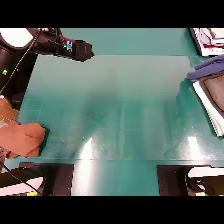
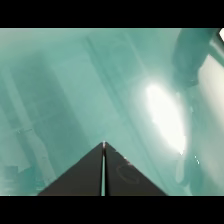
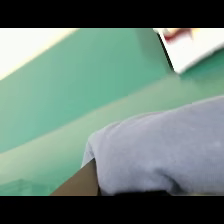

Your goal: Fold the shirts.

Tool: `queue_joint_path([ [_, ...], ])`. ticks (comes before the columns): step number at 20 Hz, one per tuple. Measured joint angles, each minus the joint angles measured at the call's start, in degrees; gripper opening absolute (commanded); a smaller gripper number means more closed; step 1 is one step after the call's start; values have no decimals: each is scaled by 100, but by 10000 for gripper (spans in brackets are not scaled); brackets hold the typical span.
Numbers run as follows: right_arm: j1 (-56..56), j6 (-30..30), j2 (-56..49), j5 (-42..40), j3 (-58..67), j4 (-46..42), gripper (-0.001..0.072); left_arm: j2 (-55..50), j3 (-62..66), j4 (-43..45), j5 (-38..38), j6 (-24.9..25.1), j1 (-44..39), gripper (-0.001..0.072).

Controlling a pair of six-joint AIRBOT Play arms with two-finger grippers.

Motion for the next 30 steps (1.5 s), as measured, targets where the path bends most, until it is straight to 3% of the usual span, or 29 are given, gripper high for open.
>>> queue_joint_path([
  [6, -61, -7, 302, 756, 516, -874, 17, 0, 0, 2, -2, 2, 0, 25],
  [13, -428, 179, 1453, 1054, -1117, -2365, 18, 0, 0, 13, -87, 9, 0, 25],
  [19, -1222, 286, 2321, 1143, -2944, -2785, 21, 0, 0, 20, -168, 85, 0, 26],
  [20, -1362, 289, 2441, 1143, -3187, -2800, 90, 0, 0, 20, -175, 105, 0, 25],
  [23, -1744, 306, 2728, 1141, -3807, -2861, 463, 0, 0, 22, -186, 144, 0, 26],
  [24, -1864, 306, 2780, 1141, -3952, -2870, 494, 0, 0, 24, -195, 164, 0, 26],
  [30, -2256, 452, 2903, 1213, -3923, -2472, 493, 0, 0, 24, -254, 271, 0, 26],
])
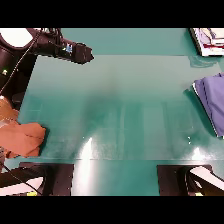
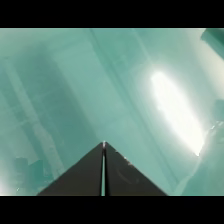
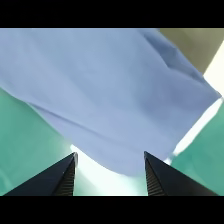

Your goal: Fold the shirts.

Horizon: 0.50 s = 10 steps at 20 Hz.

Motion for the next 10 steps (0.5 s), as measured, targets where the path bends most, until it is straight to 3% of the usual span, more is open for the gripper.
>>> queue_joint_path([
  [6, 1331, 83, 15, -122, 461, 1425, 481, 0, 0, 0, 4, 15, 0, 26],
  [8, 2100, 90, 15, -236, 555, 1596, 378, 0, 0, -2, 66, 17, 0, 25],
  [10, 2872, 90, 15, -404, 612, 1714, 163, 0, 0, -4, 173, 20, 0, 26],
])
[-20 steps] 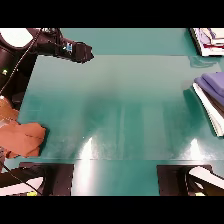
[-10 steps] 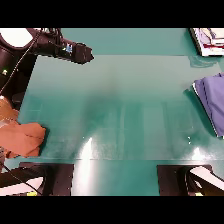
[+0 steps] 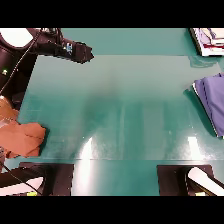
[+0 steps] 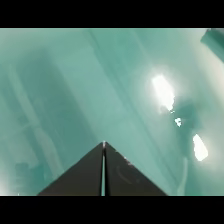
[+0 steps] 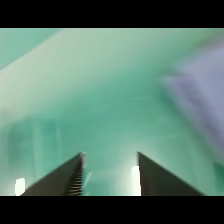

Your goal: Fold the shirts.

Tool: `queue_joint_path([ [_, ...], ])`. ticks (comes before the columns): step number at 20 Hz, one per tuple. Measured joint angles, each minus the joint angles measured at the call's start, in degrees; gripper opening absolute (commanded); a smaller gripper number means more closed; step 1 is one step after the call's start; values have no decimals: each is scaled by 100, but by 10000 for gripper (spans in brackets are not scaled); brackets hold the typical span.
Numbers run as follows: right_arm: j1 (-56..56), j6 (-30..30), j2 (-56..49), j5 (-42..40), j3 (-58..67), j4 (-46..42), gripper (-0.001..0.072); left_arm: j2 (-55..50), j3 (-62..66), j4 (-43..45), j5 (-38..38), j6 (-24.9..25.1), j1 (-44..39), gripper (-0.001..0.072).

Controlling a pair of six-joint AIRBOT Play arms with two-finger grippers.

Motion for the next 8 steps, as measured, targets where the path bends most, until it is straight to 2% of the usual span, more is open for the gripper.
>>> queue_joint_path([
  [1, 332, -2, 0, -68, 13, 24, 17, 0, 0, 0, 44, 0, 0, 26],
  [4, 1189, -33, 0, -271, 42, 83, 17, 0, 0, -2, 177, 0, 0, 26],
  [8, 1759, -92, 0, -348, 52, 122, 18, 0, 0, -2, 323, 0, 0, 26],
])
